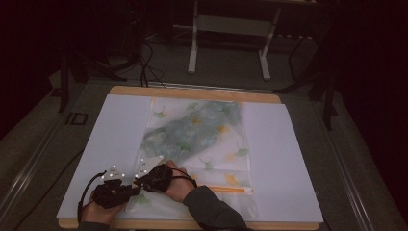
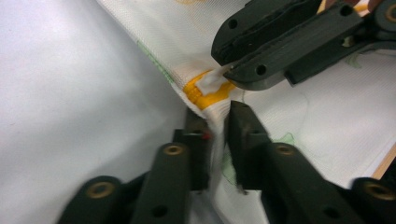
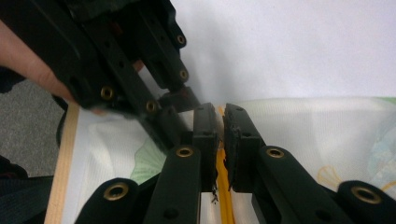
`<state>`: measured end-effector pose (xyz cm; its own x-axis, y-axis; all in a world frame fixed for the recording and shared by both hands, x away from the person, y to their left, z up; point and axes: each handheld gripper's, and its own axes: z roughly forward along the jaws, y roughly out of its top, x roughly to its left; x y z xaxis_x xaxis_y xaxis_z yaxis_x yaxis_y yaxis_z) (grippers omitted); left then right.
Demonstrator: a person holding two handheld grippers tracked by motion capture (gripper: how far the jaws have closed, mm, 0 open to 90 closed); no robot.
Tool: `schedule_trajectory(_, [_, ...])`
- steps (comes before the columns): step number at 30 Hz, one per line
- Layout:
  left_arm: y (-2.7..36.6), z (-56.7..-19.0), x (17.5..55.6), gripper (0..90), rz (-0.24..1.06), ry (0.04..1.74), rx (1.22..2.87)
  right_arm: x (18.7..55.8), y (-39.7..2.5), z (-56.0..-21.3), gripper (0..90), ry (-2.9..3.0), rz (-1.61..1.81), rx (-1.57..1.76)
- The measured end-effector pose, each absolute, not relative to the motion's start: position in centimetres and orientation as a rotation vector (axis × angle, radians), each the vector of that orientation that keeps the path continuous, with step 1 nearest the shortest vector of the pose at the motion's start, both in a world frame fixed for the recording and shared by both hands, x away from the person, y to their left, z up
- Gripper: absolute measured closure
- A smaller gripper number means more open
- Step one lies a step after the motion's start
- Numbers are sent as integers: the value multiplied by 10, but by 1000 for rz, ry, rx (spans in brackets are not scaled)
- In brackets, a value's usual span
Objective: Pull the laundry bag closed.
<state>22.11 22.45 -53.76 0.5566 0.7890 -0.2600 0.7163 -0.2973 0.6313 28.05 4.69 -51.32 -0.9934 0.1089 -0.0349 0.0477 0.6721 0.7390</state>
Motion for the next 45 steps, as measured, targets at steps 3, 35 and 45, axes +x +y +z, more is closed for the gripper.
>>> schedule_trajectory(3, [224, -537, 220, 871, 134, 1201, 2073, 282, 44, -517, 842, 2813, 1227, 137])
schedule_trajectory(35, [234, -532, 218, 886, 131, 1188, 2002, 284, 22, -534, 850, 2846, 1069, 110])
schedule_trajectory(45, [233, -531, 217, 886, 144, 1188, 1990, 283, 9, -533, 851, 2847, 1024, 118])
